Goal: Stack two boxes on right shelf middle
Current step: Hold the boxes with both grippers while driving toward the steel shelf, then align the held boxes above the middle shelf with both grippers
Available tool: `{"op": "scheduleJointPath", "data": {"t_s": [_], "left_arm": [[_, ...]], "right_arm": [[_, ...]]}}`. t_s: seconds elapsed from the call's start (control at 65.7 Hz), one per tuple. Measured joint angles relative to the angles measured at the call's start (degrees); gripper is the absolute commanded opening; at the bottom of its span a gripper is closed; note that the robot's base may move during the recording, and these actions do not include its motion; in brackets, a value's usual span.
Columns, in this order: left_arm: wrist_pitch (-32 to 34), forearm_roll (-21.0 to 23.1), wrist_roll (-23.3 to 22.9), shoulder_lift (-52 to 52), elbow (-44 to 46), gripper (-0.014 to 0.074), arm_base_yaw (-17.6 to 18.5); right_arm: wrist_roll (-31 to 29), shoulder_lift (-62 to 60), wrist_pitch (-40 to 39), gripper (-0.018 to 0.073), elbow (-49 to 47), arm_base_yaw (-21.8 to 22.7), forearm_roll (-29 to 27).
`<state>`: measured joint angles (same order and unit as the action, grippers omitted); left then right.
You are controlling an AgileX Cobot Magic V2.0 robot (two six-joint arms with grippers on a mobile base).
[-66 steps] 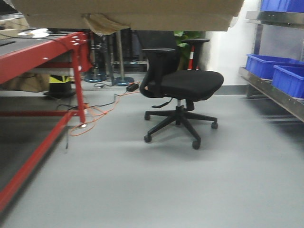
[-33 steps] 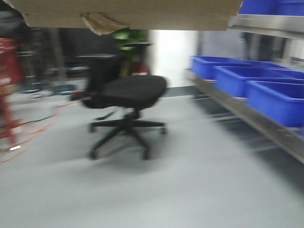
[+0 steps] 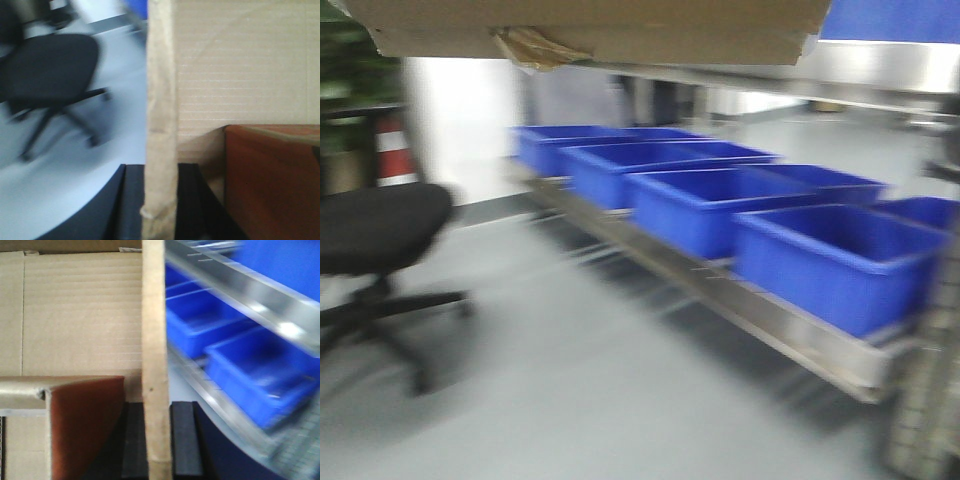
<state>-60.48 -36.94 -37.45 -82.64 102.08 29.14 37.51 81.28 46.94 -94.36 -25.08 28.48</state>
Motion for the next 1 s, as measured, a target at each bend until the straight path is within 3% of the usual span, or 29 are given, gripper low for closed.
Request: {"op": "scheduleJointPath", "data": {"t_s": [1.004], "left_arm": [[0.23, -0.24, 0.0, 0.0, 0.0, -0.0111, 0.0]], "right_arm": [[0.0, 0.0, 0.0, -0.0153, 0.0, 0.0, 0.0]]}}
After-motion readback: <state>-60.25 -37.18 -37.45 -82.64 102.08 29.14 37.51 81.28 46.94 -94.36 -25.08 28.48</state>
